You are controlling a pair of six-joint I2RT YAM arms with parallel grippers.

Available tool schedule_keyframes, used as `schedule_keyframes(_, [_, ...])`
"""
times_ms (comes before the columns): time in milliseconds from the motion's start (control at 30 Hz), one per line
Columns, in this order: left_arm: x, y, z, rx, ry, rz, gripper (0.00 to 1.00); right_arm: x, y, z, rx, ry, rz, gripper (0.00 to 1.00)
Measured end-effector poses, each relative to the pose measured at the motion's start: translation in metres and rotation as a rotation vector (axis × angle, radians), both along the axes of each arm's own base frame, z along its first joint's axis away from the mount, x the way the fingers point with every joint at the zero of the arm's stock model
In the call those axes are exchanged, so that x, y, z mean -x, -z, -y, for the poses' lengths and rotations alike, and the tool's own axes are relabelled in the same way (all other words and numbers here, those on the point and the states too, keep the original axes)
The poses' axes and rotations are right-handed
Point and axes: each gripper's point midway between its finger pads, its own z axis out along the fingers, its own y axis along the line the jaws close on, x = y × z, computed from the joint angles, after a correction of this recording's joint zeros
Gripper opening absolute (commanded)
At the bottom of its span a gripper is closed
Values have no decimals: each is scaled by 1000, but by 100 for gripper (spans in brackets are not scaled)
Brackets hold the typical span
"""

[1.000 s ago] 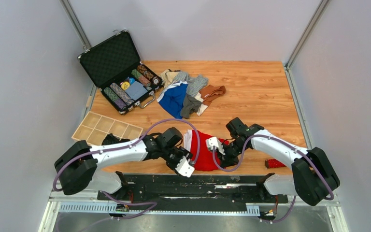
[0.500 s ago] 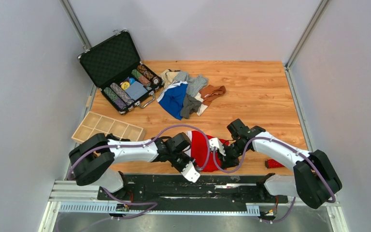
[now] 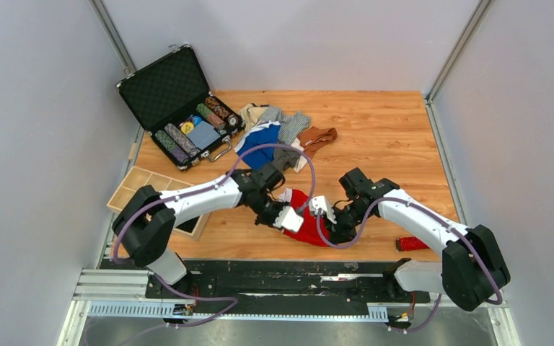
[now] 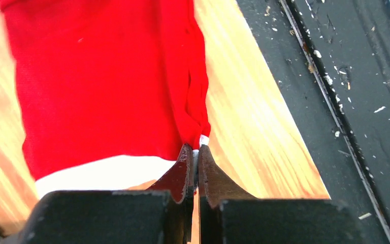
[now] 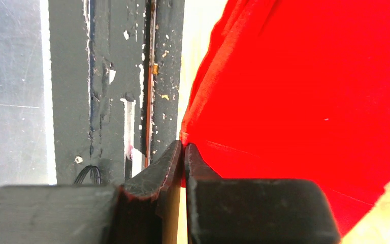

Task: Roll the underwear
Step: Fold the underwear at the center of the board.

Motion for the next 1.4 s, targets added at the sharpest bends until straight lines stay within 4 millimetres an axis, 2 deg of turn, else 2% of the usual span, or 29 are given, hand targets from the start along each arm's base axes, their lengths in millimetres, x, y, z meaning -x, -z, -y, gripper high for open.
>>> schedule_keyframes(133, [-15, -18, -2, 10, -56, -131, 0, -7, -15, -1, -20, 41, -44, 0])
schedule_keyframes(333, [-15, -29, 0, -47, -74, -398, 0, -27, -34, 0, -41, 152, -170, 0])
schedule_keyframes(500, [-26, -34, 3, -83, -93, -552, 0, -44, -37, 5, -56, 243, -295, 0])
schedule_keyframes(733, [-61, -44, 18, -71, -112, -629, 0, -72, -34, 16, -82, 336, -428, 0])
schedule_keyframes(1033, [-106, -35, 28, -67, -196, -652, 0, -96, -26, 24, -107, 402, -523, 0])
schedule_keyframes(1400, [-138, -2, 29, -150, -350, -660, 0, -138, 4, 38, -124, 561, -697, 0])
